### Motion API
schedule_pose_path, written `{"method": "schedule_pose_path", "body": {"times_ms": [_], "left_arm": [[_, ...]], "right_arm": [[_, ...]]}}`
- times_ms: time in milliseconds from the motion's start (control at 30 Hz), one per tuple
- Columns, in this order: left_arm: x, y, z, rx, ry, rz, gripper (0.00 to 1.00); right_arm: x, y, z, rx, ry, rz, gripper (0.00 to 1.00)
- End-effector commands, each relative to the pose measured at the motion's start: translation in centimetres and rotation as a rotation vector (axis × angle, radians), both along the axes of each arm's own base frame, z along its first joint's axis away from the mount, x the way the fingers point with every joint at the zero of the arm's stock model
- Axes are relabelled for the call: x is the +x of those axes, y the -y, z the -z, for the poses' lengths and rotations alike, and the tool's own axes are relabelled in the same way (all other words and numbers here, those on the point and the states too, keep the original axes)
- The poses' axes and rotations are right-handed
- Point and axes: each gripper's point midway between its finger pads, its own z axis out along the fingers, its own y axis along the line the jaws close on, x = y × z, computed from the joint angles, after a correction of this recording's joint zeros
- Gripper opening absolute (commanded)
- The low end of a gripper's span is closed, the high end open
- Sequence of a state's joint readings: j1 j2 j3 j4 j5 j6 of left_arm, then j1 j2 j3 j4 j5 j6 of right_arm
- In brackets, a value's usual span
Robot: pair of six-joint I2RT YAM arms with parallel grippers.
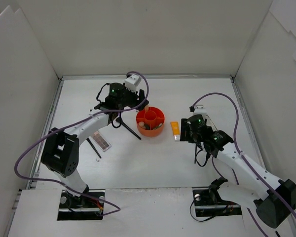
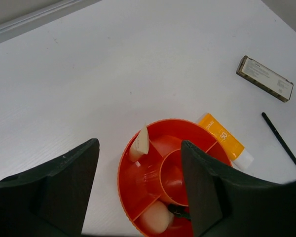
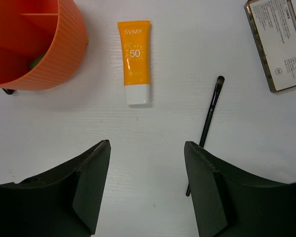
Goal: Organize the makeup
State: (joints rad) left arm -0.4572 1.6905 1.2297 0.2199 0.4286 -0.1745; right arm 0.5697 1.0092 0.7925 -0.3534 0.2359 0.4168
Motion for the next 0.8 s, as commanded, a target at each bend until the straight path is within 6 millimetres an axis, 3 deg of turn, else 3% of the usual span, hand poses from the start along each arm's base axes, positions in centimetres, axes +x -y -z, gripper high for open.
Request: {"method": "schedule_pose_path", "body": {"times_ms": [0, 133, 200, 267, 400, 433, 467, 500, 600, 767], "left_arm": [[-0.3, -1.5, -9.3, -0.099, 0.147, -0.101, 0.63], [-1.8, -5.2, -12.8, -0.144, 0.139, -0.283, 0.79], [-2.5, -7.8, -12.5, -0.141, 0.079, -0.428, 0.87], [-4.6, -11.2, -13.2, -0.143, 0.040, -0.577, 0.94], [-7.1, -14.1, -12.2, -0.113, -0.043, -0.692, 0.99], [-7.7, -15.0, -13.2, -0.119, -0.034, -0.713, 0.99], [-8.6, -15.5, -12.4, -0.076, -0.069, -0.719, 0.99], [-9.3, -15.9, -13.4, -0.078, -0.058, -0.718, 1.00], [-11.2, -16.0, -13.6, -0.056, -0.074, -0.666, 0.99], [-13.8, -16.3, -13.1, -0.043, -0.084, -0.614, 0.99]], "right_arm": [[1.5, -1.5, 0.2, 0.031, 0.020, -0.027, 0.59], [2.7, -2.4, 3.0, 0.008, -0.036, -0.037, 0.68], [3.3, -2.9, 3.9, 0.011, -0.048, -0.047, 0.69], [3.9, -3.2, 5.9, -0.004, -0.088, -0.046, 0.69], [5.0, -3.1, 8.0, -0.008, -0.107, -0.023, 0.68], [5.3, -2.8, 8.4, -0.006, -0.116, -0.015, 0.68], [5.3, -2.8, 8.9, -0.006, -0.125, -0.015, 0.68], [5.8, -3.1, 9.4, 0.010, -0.123, -0.018, 0.68], [6.4, -3.4, 10.3, 0.022, -0.147, -0.032, 0.67], [7.7, -3.3, 10.4, 0.019, -0.143, 0.001, 0.66]]}}
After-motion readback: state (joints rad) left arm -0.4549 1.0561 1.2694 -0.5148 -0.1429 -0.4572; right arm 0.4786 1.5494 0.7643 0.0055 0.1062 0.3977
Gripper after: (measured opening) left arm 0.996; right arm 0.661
